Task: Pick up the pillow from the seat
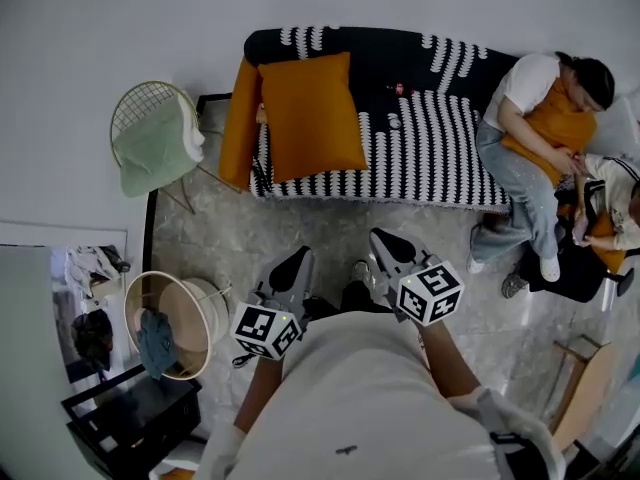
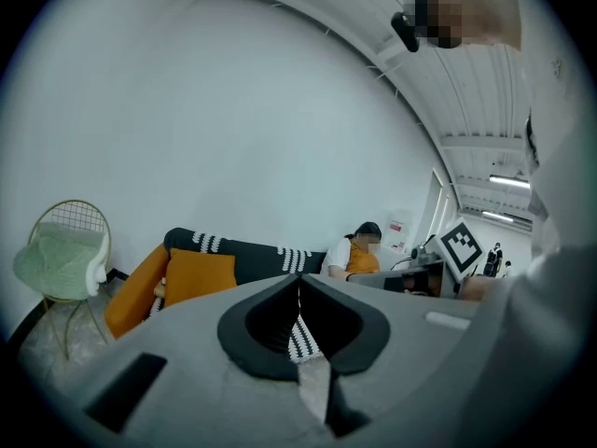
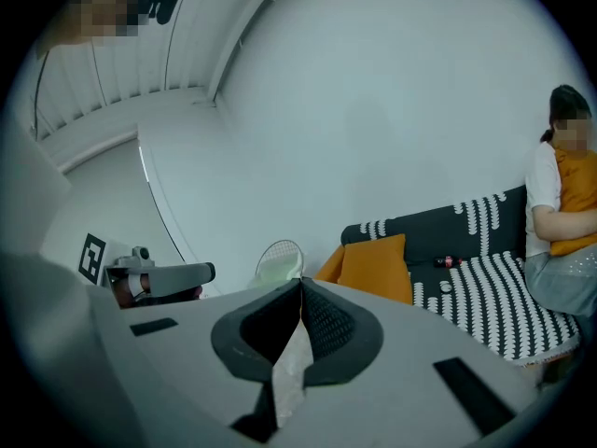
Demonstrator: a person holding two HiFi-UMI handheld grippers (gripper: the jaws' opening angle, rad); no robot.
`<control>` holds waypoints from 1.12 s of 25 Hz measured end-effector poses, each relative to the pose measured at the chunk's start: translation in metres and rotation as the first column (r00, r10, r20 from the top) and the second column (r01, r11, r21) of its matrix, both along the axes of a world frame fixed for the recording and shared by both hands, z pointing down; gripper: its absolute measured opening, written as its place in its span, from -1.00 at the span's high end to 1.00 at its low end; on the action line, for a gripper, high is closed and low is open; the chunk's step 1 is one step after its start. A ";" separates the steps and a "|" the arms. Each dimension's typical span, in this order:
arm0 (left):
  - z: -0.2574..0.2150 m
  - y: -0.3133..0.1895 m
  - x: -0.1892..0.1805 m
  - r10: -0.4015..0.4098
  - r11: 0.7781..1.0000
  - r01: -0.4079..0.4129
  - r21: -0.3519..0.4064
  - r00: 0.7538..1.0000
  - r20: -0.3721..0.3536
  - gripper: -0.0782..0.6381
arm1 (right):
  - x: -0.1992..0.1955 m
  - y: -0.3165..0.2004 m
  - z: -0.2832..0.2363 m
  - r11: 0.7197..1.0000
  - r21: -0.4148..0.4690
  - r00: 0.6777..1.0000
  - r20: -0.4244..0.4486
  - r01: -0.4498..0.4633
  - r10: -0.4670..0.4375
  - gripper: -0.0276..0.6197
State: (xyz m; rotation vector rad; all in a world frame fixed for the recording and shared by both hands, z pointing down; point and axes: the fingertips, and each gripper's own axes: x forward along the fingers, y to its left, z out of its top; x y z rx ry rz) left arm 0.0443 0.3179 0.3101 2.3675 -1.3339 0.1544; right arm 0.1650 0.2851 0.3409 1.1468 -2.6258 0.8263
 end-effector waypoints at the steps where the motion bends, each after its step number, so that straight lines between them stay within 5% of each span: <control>1: 0.002 0.000 -0.001 -0.005 1.000 0.005 -0.006 1.000 0.004 0.75 | -0.001 -0.001 0.002 1.000 -0.008 1.000 0.002 0.004 -0.004 0.89; 12: 0.017 -0.021 -0.026 -0.026 0.999 0.026 -0.044 1.000 -0.002 0.75 | -0.019 -0.015 0.021 0.998 -0.066 1.000 -0.013 0.011 -0.012 0.89; 28: -0.005 -0.160 -0.083 0.081 0.996 -0.078 0.040 0.995 -0.062 0.75 | -0.079 -0.130 -0.008 0.998 -0.035 0.997 -0.050 -0.059 0.057 0.89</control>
